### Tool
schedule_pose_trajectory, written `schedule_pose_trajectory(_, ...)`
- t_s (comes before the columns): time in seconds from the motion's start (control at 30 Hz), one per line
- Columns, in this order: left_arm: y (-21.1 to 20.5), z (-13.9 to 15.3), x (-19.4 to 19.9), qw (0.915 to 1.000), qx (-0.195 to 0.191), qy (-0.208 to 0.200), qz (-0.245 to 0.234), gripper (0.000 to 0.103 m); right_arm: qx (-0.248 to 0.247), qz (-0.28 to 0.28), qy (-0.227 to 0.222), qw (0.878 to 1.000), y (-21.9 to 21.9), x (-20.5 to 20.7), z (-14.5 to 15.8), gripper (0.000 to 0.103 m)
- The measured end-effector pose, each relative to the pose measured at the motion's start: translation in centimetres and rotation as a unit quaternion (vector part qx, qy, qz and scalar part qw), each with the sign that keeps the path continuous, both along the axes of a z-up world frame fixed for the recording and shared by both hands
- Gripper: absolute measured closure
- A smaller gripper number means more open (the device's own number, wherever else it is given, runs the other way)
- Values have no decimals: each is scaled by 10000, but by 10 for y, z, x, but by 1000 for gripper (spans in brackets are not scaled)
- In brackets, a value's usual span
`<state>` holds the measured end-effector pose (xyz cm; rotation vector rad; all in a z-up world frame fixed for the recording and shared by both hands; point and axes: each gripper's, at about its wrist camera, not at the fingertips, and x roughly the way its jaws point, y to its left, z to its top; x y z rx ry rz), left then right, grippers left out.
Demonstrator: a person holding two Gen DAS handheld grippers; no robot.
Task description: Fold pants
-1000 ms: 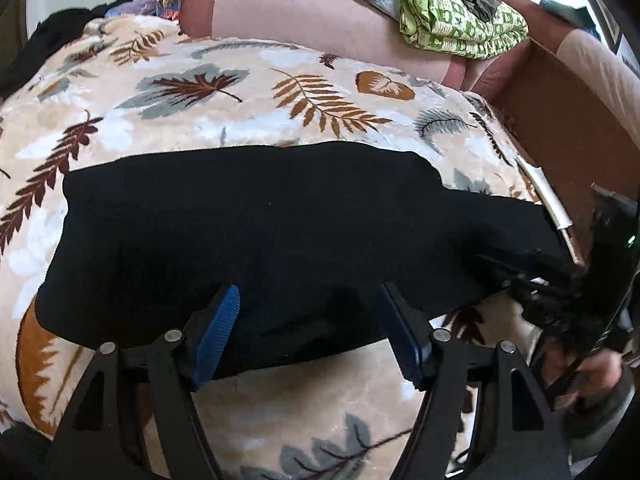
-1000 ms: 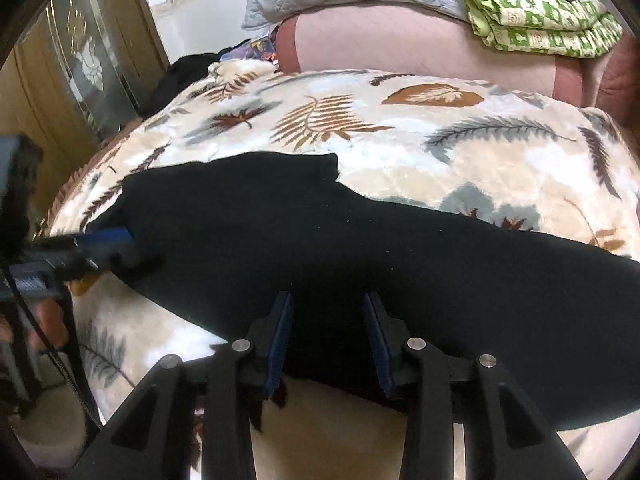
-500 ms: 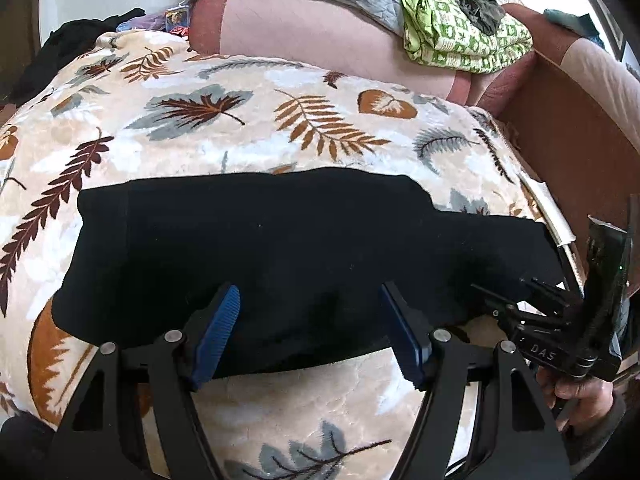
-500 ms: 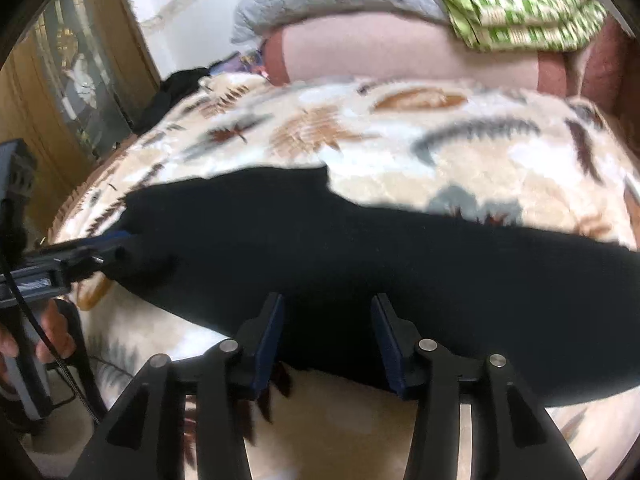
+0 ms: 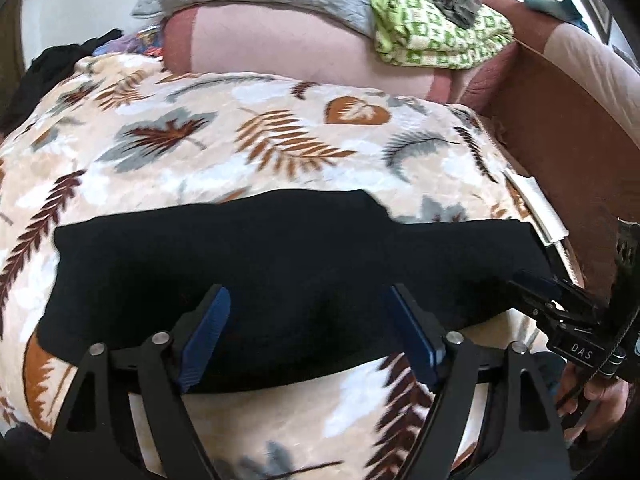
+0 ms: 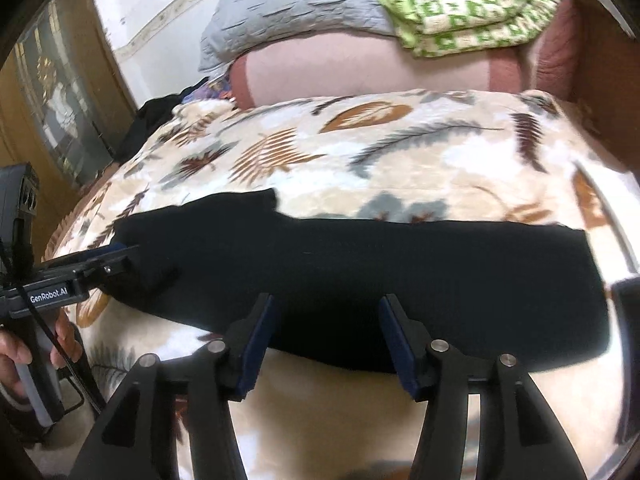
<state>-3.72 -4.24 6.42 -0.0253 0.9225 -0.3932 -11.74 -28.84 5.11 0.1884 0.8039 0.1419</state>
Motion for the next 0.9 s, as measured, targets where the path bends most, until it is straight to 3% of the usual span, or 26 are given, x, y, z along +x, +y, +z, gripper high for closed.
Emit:
schedule_pose_trajectory(0.3, -70, 5, 9, 9956, -259, 156, -882, 21, 65, -920, 145, 9956, -88, -30, -4, 42)
schedule_pose_trajectory(0.57, -145, 2, 24, 9838, -84, 257, -1773, 21, 381, -1548, 333, 9867, -148, -42, -21, 42)
schedule_pose_trajectory(0.77, -178, 4, 25, 9777, 131, 146, -2091, 21, 176, -1597, 231, 9867, -161, -21, -23, 43)
schedule_pose_trajectory(0.8, -179, 5, 24, 9774, 115, 147, -2104, 21, 160, -1576, 228, 9871, -162, -14, -25, 45)
schedule_pose_trajectory(0.9, -181, 2, 26, 9778, 122, 157, -2085, 21, 26, -1423, 493, 9886, -165, 12, -36, 96)
